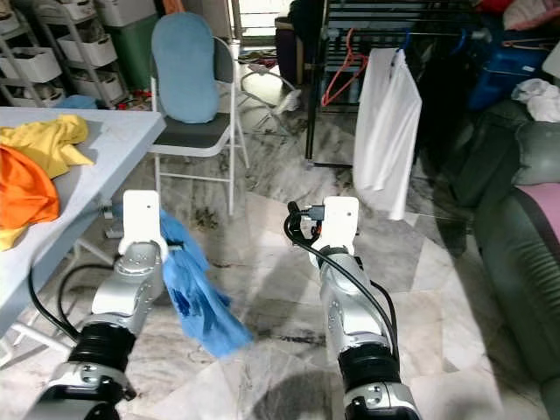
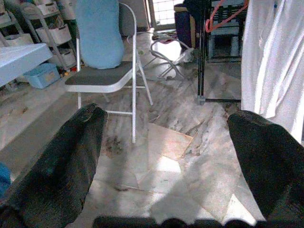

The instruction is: Hang hanger

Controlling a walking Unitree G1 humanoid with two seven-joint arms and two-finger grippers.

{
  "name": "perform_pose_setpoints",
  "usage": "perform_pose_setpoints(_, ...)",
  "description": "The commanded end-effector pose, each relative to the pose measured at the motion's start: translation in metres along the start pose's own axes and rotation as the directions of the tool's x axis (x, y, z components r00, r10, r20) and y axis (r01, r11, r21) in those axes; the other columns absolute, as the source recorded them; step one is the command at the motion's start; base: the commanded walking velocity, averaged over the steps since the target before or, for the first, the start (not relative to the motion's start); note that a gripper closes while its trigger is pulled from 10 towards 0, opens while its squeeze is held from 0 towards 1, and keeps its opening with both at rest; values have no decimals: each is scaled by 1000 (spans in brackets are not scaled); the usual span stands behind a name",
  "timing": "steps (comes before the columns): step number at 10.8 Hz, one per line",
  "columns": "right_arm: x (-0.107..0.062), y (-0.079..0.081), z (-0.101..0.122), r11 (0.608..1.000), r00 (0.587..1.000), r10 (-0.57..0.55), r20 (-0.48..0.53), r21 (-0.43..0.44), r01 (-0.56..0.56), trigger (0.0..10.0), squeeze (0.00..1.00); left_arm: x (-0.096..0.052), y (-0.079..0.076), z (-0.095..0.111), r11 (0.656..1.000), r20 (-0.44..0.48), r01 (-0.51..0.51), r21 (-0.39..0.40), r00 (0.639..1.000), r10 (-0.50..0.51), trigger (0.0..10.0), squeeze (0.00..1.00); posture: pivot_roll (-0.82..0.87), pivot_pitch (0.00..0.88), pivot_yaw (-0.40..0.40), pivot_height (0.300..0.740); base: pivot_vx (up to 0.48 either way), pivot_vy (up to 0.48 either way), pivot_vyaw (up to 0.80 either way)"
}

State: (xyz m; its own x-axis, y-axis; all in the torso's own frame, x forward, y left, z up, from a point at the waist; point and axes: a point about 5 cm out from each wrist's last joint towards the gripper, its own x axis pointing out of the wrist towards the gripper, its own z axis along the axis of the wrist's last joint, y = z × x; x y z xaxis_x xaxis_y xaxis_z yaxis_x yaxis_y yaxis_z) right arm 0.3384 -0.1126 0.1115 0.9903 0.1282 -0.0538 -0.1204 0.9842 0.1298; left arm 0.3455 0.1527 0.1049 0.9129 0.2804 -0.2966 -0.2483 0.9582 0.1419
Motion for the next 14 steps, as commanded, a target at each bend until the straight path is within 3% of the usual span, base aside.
perform_pose_setpoints(1, 0, 2, 1, 1000, 1000, -3, 9, 7, 2, 10000, 0, 2, 0, 15, 1000, 37, -14, -14, 999, 14, 10000, 0, 14, 0, 75, 740, 0, 0, 0)
perform_pose_setpoints(2, 1, 4, 1, 1000, 1000, -1, 10, 11, 1, 10000, 0, 2, -1, 17, 998, 29, -17, -67, 999, 19, 10000, 0, 19, 0, 79, 740, 0, 0, 0)
perform_pose_setpoints(4, 1, 6, 2, 1000, 1000, 16, 22, 6, -16, 10000, 0, 1, 0, 24, 996, 87, 41, -74, 996, -35, 10000, 0, 20, 0, 83, 740, 0, 0, 0)
perform_pose_setpoints(5, 1, 7, 6, 999, 999, 24, 38, -24, -23, 10000, 0, -4, 7, 23, 985, 157, 161, -67, 976, -148, 10000, 0, 15, 0, 85, 740, 0, 0, 0)
perform_pose_setpoints(6, 3, 6, 8, 999, 999, 20, 32, -49, -18, 10000, 0, -8, 17, 16, 963, 156, 224, -149, 967, -200, 10000, 0, 16, 0, 83, 740, 0, 0, 0)
perform_pose_setpoints(8, 6, 14, 10, 989, 998, 47, 44, -144, -40, 10000, 0, -12, 32, 6, 955, 158, 237, -179, 965, -209, 10000, 0, 25, 0, 81, 740, 0, 0, 0)
perform_pose_setpoints(9, 5, 23, 9, 992, 993, 110, 34, -73, -107, 10000, 0, -15, 31, 5, 953, 177, 257, -159, 957, -229, 10000, 0, 26, 0, 77, 740, 0, 0, 0)
perform_pose_setpoints(10, 4, 24, 11, 985, 991, 125, 45, -126, -118, 10000, 0, -20, 28, 3, 953, 205, 293, -83, 940, -272, 10000, 0, 24, 0, 67, 740, 0, 0, 0)
perform_pose_setpoints(11, 4, 21, 9, 983, 995, 92, 35, -162, -85, 10000, 0, -27, 22, -2, 932, 210, 355, -67, 919, -335, 10000, 0, 21, 0, 60, 740, 0, 0, 0)
perform_pose_setpoints(13, 4, 5, 13, 992, 998, 38, 53, -120, -31, 10000, 0, -36, 19, -6, 900, 240, 431, -65, 882, -405, 10000, 0, 19, 0, 51, 740, 0, 0, 0)
perform_pose_setpoints(14, 4, 4, 13, 989, 998, 40, 45, -142, -33, 10000, 0, -37, 18, -6, 894, 244, 442, -73, 877, -414, 10000, 0, 15, 0, 48, 740, 0, 0, 0)
